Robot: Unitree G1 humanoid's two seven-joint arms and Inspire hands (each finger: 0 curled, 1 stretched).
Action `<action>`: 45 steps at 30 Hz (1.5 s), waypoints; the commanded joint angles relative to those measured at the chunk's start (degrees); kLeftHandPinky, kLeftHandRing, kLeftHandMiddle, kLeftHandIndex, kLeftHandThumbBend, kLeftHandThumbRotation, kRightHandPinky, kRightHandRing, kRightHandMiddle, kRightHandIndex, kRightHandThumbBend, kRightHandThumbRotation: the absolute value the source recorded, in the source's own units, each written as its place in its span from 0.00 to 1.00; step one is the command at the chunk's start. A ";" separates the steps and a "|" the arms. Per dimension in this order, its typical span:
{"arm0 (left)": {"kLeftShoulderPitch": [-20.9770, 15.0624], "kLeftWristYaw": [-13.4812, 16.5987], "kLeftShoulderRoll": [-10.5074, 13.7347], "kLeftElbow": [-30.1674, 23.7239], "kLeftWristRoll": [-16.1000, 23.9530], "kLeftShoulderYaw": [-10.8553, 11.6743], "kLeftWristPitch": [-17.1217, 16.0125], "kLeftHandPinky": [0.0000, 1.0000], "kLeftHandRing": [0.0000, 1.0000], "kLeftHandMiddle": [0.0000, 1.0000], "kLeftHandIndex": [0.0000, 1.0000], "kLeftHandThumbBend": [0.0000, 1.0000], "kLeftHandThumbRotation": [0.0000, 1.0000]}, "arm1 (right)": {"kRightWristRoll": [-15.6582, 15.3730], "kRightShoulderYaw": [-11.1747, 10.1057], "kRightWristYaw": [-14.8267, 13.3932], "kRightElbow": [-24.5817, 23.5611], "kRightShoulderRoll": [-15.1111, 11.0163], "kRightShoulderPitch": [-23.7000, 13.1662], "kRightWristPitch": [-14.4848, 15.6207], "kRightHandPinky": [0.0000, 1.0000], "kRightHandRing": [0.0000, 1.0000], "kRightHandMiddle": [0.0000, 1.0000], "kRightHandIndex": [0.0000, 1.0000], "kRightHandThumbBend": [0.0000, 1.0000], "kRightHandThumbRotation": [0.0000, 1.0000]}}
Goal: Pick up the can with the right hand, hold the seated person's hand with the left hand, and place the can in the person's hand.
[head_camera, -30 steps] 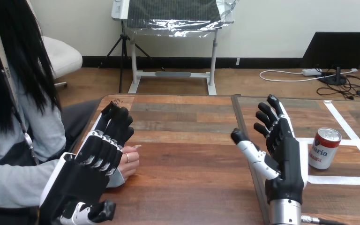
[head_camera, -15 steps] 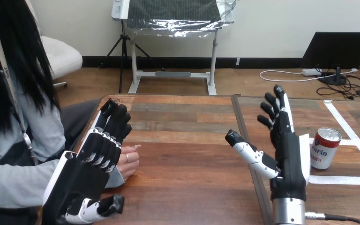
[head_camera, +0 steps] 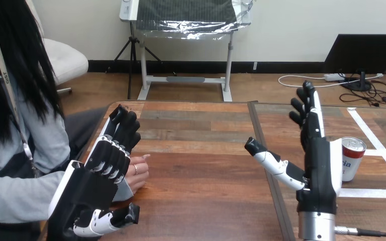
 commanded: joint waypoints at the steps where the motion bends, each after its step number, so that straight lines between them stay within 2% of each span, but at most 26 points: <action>1: -2.70 -0.11 0.15 -2.02 -0.65 -0.73 -0.97 1.00 1.00 1.00 1.00 1.00 0.40 | -1.44 -0.40 -2.12 -4.17 -1.06 -0.25 -1.57 0.90 0.93 0.96 0.98 1.00 0.47; 7: -2.93 -0.36 0.28 -1.49 -0.88 -0.80 -1.31 1.00 1.00 1.00 1.00 1.00 0.40 | -2.06 -1.20 -4.03 -5.41 -1.69 0.74 -3.08 0.91 0.94 0.95 0.98 1.00 0.45; 15: -2.73 -0.14 0.53 -1.64 -1.01 -0.96 -1.23 1.00 1.00 1.00 1.00 1.00 0.40 | -5.24 -3.21 -8.41 -6.85 -3.06 1.42 -5.14 0.91 0.93 0.95 0.98 1.00 0.43; 25: -2.76 0.47 0.56 -1.44 -0.42 -0.94 -1.55 1.00 1.00 1.00 1.00 1.00 0.41 | -9.55 -5.42 -14.63 -8.46 -4.56 1.90 -5.79 0.90 0.92 0.94 0.97 1.00 0.43; 31: -2.66 -0.01 0.65 -1.76 -1.12 -1.18 -0.56 1.00 1.00 1.00 1.00 1.00 0.41 | -11.35 -6.47 -17.65 -9.45 -5.74 2.28 -5.80 0.91 0.92 0.94 0.97 1.00 0.43; 40: -2.85 -0.77 0.67 -1.47 -1.91 -1.10 -0.37 1.00 1.00 1.00 1.00 1.00 0.40 | -12.70 -8.22 -22.15 -8.78 -7.81 1.90 -6.43 0.91 0.91 0.93 0.95 1.00 0.41; 45: -2.88 -0.82 0.76 -1.36 -1.98 -1.02 -0.34 1.00 1.00 1.00 1.00 1.00 0.40 | -12.16 -8.92 -23.63 -7.77 -9.01 1.59 -6.33 0.92 0.90 0.93 0.95 1.00 0.40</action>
